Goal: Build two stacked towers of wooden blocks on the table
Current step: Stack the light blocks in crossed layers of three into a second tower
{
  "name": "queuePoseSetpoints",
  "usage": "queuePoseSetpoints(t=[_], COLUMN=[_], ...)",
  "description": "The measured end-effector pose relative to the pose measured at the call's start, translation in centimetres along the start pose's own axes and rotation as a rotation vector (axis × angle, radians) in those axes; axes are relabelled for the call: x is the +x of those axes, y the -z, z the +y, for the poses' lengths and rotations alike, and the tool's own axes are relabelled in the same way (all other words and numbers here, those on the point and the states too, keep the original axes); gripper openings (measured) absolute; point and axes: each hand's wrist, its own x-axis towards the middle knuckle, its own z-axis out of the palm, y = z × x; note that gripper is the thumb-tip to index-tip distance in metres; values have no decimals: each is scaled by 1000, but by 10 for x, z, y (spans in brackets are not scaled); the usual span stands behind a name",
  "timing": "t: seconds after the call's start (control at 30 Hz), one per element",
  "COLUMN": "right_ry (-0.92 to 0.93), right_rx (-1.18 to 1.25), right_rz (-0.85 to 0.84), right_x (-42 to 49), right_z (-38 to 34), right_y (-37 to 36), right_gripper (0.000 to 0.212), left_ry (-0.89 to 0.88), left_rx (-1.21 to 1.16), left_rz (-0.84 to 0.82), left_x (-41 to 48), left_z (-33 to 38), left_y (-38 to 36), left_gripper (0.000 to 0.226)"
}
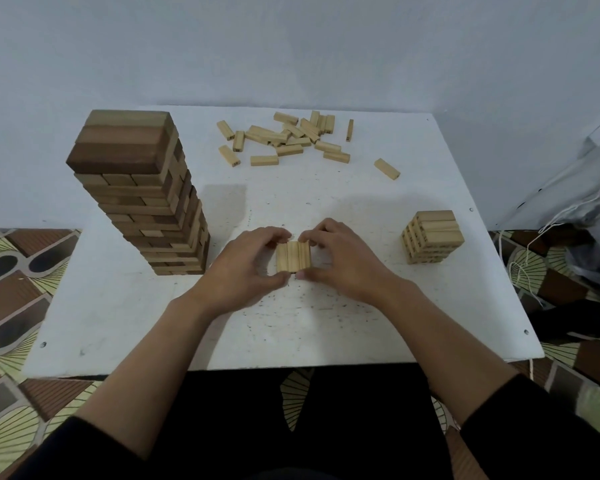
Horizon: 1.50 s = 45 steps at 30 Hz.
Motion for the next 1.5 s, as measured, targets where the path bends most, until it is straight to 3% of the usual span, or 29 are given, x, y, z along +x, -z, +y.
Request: queuePoseSetpoints(t=[0.3,0.87,1.1,1.5], right_ry=[29,108,110,75], right_rx=[30,57,68,56], right_rz=[-26,-139,-83,45], right_x=[1,0,-22,-50], right_z=[6,0,-1,17], right_y=[3,19,38,107], right_gripper=[70,37,51,53], left_ry=[-11,-22,-113,-253], left_rx=[-25,-83,-89,-106], left_rz=[6,30,35,63], left_x=[-2,-5,-4,34], left_z=[-2,9,33,92], left_y=[1,3,13,6], left_gripper=[67,61,57,60])
